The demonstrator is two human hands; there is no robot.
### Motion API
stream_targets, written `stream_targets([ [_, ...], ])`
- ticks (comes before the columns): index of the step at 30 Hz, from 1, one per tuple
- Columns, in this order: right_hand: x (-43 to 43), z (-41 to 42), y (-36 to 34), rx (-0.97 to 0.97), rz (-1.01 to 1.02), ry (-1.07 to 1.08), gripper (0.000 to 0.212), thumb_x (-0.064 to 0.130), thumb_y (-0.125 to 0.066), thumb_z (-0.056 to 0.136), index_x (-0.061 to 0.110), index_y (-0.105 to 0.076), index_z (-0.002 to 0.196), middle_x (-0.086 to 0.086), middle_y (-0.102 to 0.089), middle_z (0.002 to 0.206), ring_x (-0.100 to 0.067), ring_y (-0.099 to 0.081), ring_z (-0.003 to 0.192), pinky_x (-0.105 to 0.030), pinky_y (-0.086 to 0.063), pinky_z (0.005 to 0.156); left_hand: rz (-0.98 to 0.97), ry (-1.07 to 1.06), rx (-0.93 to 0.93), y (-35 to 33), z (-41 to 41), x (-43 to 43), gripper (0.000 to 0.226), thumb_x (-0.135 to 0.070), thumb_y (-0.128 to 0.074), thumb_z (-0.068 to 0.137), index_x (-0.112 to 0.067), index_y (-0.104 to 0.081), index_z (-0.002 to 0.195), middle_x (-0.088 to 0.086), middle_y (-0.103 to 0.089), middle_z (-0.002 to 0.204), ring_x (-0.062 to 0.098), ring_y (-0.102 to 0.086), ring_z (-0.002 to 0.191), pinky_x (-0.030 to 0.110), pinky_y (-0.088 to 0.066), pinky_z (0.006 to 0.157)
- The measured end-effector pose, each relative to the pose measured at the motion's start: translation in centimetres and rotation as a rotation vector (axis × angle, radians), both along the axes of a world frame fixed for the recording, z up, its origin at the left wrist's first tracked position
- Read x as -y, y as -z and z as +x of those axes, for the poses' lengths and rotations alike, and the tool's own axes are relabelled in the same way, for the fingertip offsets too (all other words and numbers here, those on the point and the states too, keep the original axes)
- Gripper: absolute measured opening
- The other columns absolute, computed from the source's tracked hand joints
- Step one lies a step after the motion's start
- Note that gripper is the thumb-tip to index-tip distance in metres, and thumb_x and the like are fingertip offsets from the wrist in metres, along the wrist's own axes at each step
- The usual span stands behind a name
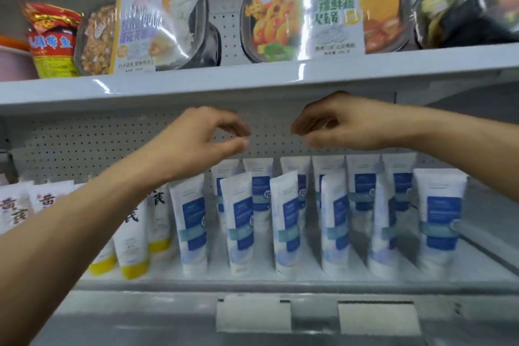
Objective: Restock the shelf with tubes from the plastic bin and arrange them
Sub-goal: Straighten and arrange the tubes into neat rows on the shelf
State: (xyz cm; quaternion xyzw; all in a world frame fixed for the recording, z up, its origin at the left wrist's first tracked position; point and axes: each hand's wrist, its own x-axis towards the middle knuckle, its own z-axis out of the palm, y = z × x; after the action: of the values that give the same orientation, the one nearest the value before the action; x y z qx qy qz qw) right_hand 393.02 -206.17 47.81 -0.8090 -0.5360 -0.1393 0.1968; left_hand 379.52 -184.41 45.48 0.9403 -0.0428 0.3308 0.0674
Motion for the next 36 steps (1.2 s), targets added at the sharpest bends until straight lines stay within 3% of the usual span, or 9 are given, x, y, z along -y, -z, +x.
stream_targets([
  [8, 13.6, -2.6, 2.6, 0.061, 0.378, 0.005, 0.023, 0.026, -0.067, 0.086, 0.026, -0.066, 0.109, 0.019, -0.066, 0.101, 0.004, -0.061, 0.093, -0.013, -0.047, 0.083, -0.249, 0.134, 0.260, 6.2, -3.0, 12.3, 0.022, -0.035, -0.063, 0.085, -0.037, -0.061, 0.107, -0.030, -0.059, 0.102, -0.015, -0.056, 0.095, 0.004, -0.044, 0.077],
  [11, 17.9, -1.8, 6.2, -0.054, 0.631, 0.071, 0.028, 0.021, -0.071, 0.084, 0.024, -0.061, 0.110, 0.006, -0.065, 0.101, -0.009, -0.062, 0.092, -0.023, -0.050, 0.080, -0.458, 0.194, 0.245, 10.6, -2.1, 16.8, 0.029, -0.027, -0.067, 0.085, -0.031, -0.061, 0.113, -0.019, -0.064, 0.106, -0.006, -0.061, 0.097, 0.005, -0.047, 0.081],
  [13, 19.4, -0.8, 9.4, -0.196, 0.707, 0.172, 0.037, 0.024, -0.074, 0.082, 0.024, -0.056, 0.114, 0.001, -0.062, 0.103, -0.013, -0.060, 0.092, -0.020, -0.048, 0.075, -0.596, 0.184, 0.208, 13.5, -0.8, 19.2, 0.038, -0.025, -0.069, 0.085, -0.029, -0.057, 0.121, -0.015, -0.062, 0.115, -0.005, -0.060, 0.102, 0.005, -0.046, 0.084],
  [15, 19.5, 0.2, 12.5, -0.362, 0.640, 0.285, 0.051, 0.031, -0.076, 0.078, 0.022, -0.050, 0.121, 0.001, -0.059, 0.108, -0.011, -0.058, 0.094, -0.017, -0.045, 0.074, -0.652, 0.117, 0.155, 15.6, 1.0, 20.9, 0.050, -0.027, -0.067, 0.088, -0.027, -0.046, 0.133, -0.012, -0.054, 0.129, -0.003, -0.056, 0.110, 0.006, -0.044, 0.091],
  [18, 18.2, 1.5, 16.0, -0.550, 0.508, 0.339, 0.072, 0.039, -0.081, 0.071, 0.015, -0.046, 0.129, -0.001, -0.058, 0.114, -0.013, -0.057, 0.097, -0.029, -0.051, 0.084, -0.503, -0.061, 0.156, 17.9, 4.1, 21.9, 0.067, -0.026, -0.063, 0.091, -0.017, -0.028, 0.147, 0.000, -0.042, 0.146, 0.015, -0.050, 0.126, 0.031, -0.043, 0.103],
  [20, 17.1, 1.8, 17.1, -0.560, 0.477, 0.342, 0.072, 0.046, -0.082, 0.064, 0.021, -0.048, 0.123, 0.006, -0.061, 0.108, -0.011, -0.060, 0.096, -0.034, -0.052, 0.086, -0.448, -0.137, 0.144, 18.6, 5.6, 22.2, 0.073, -0.027, -0.064, 0.090, -0.013, -0.024, 0.148, 0.004, -0.043, 0.147, 0.023, -0.053, 0.124, 0.037, -0.045, 0.100],
  [22, 16.2, 2.1, 18.0, -0.527, 0.460, 0.361, 0.069, 0.053, -0.080, 0.058, 0.029, -0.049, 0.114, 0.013, -0.064, 0.101, -0.007, -0.063, 0.090, -0.037, -0.054, 0.083, -0.457, -0.156, 0.128, 19.0, 6.6, 22.4, 0.075, -0.032, -0.066, 0.087, -0.014, -0.024, 0.146, 0.004, -0.047, 0.143, 0.023, -0.056, 0.119, 0.037, -0.047, 0.096],
  [29, 15.1, 3.2, 19.6, -0.475, 0.391, 0.411, 0.048, 0.040, -0.080, 0.069, 0.028, -0.056, 0.109, 0.008, -0.066, 0.100, -0.012, -0.065, 0.087, -0.042, -0.055, 0.082, -0.521, -0.185, 0.133, 18.4, 9.0, 22.1, 0.059, -0.038, -0.078, 0.075, -0.020, -0.044, 0.120, -0.003, -0.060, 0.121, 0.021, -0.059, 0.107, 0.035, -0.049, 0.086],
  [36, 15.6, 4.0, 19.9, -0.466, 0.409, 0.393, 0.047, 0.037, -0.078, 0.070, 0.029, -0.057, 0.112, 0.010, -0.068, 0.102, -0.010, -0.065, 0.089, -0.039, -0.054, 0.084, -0.648, -0.037, 0.039, 17.8, 10.0, 21.6, 0.056, -0.026, -0.079, 0.076, -0.022, -0.049, 0.122, -0.005, -0.066, 0.115, 0.015, -0.065, 0.099, 0.033, -0.052, 0.089],
])
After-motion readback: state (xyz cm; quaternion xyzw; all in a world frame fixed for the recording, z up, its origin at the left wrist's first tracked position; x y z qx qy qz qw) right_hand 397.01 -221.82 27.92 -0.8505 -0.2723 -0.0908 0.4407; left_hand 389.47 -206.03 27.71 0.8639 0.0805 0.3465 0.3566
